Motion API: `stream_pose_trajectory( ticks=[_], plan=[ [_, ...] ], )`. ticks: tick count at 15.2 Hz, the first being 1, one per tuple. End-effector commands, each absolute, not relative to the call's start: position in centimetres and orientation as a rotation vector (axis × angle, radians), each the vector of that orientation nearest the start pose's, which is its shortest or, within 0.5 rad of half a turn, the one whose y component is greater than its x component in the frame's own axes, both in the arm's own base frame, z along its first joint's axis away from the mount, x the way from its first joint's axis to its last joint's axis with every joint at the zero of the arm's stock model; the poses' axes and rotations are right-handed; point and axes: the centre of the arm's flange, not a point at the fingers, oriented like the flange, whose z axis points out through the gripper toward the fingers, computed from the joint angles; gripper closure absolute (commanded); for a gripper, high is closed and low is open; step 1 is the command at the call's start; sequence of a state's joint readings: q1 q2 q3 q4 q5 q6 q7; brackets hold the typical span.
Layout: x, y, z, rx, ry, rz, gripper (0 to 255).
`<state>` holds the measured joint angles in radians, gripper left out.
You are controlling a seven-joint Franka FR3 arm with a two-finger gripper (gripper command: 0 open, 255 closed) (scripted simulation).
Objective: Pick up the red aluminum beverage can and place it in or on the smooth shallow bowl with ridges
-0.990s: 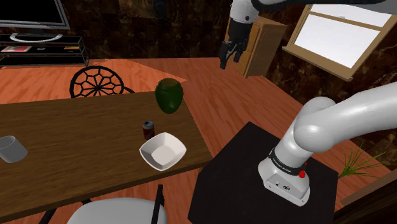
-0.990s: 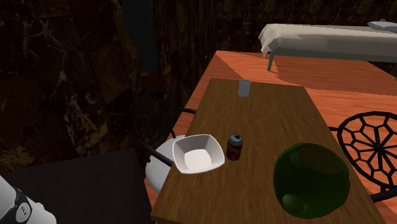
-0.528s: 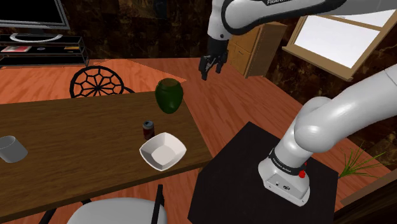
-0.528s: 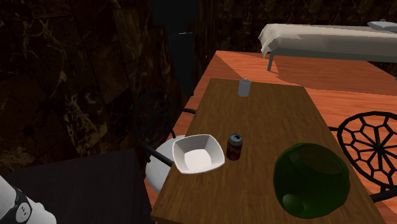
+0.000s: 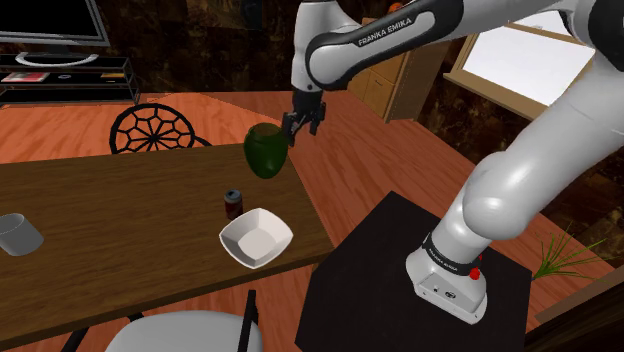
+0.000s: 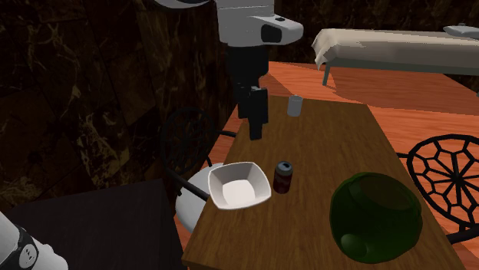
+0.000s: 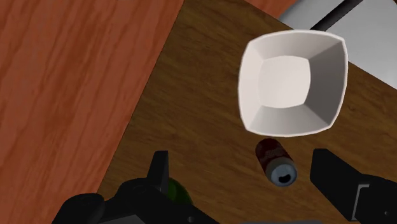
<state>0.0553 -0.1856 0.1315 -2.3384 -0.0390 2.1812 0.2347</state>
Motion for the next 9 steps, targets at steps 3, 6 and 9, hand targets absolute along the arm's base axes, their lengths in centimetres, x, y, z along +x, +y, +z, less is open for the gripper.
stream_pose_trajectory(
  ticks=[3, 6, 9],
  plan=[
    [50.1, 10.6, 37.4, -3.183, 0.037, -0.052, 0],
    [52.3, 12.1, 34.5, -3.178, 0.031, -0.045, 0],
    [54.6, 13.5, 31.6, -3.174, 0.025, -0.038, 0]
  ],
)
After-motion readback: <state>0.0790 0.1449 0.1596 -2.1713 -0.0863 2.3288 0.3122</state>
